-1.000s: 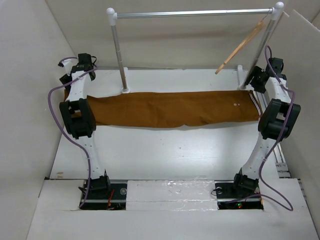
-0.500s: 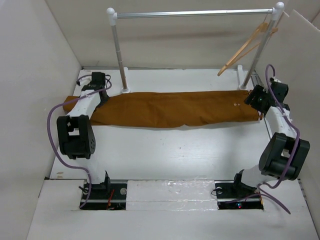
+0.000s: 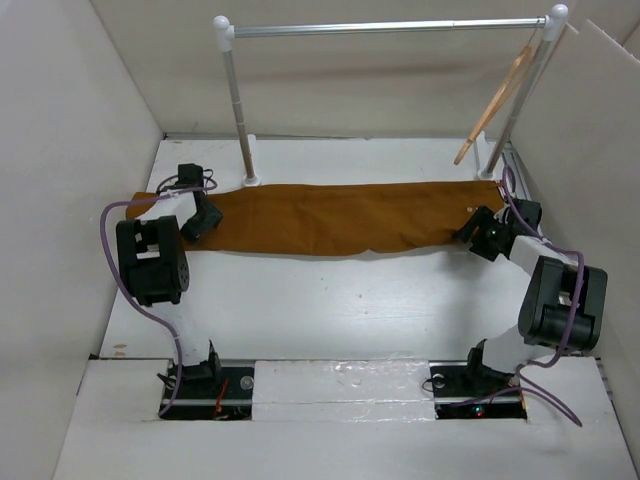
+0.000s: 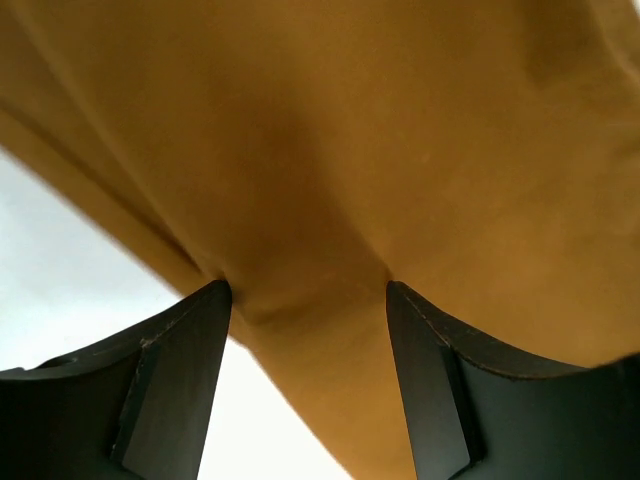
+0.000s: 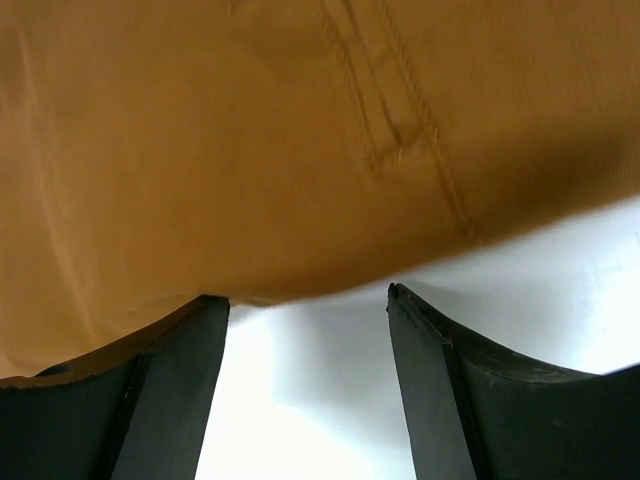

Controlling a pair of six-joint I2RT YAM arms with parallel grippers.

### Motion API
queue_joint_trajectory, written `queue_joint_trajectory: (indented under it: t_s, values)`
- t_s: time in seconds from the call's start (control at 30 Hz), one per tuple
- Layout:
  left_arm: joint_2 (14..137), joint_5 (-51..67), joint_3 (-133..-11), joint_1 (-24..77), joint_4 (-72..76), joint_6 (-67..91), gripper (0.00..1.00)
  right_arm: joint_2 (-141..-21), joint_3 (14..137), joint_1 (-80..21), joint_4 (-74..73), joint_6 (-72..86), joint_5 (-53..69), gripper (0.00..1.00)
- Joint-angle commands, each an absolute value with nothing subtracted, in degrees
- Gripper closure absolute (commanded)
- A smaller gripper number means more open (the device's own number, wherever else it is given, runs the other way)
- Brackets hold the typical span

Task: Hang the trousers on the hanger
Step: Fold the trousers at the center of the board.

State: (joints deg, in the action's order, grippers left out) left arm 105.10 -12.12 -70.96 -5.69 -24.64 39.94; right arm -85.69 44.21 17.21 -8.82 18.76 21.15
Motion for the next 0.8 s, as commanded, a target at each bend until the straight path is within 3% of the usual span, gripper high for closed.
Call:
queue_joint_trajectory:
  t_s: [0.0, 0.1, 0.17, 0.2, 0.23, 0.3, 0.33, 0.5, 0.7, 0.77]
  values:
    - [109.1, -10.5, -73.8, -5.6, -23.7, 40.8, 0.41, -89.1, 46.1, 17.3, 3.3, 23.5, 19.9, 0.30]
    - [111.1, -10.1, -74.5, -5.6, -23.2, 41.2, 0.44, -91.8, 45.1, 17.3, 9.5, 28.0, 17.7, 0.31]
    - [111.7, -11.2, -74.5, -5.6, -22.8, 40.8, 0.53, -94.5, 44.4, 17.3, 10.8, 30.8, 16.9, 0.40]
    - [112.4, -12.3, -75.1, -5.6, -23.0, 40.3, 0.60, -95.1, 44.0, 18.0, 11.1, 31.5, 17.5, 0.73]
    - [112.9, -12.8, -75.9, -5.6, -23.6, 39.6, 0.84, -94.3, 43.5, 18.6, 11.0, 32.3, 17.7, 0.86]
    - [113.9, -15.6, -78.4, -5.6, -26.4, 38.1, 1.00, -91.3, 41.7, 18.6, 8.3, 31.4, 15.4, 0.95]
    - [113.7, -16.5, -78.7, -5.6, -26.6, 37.6, 1.00, -89.2, 41.7, 19.3, 6.2, 28.6, 14.3, 0.98]
    - [110.3, -18.9, -75.8, -5.6, -26.5, 36.7, 1.00, -73.1, 43.2, 23.3, -13.7, 18.6, 4.9, 1.00]
    - [105.0, -22.9, -70.9, -5.0, -30.7, 36.6, 1.00, -57.3, 43.7, 34.1, -28.6, 10.5, 4.0, 1.00]
    - [102.4, -23.2, -69.0, -4.2, -31.9, 37.1, 1.00, -55.0, 44.5, 35.2, -30.8, 8.2, 3.3, 0.90]
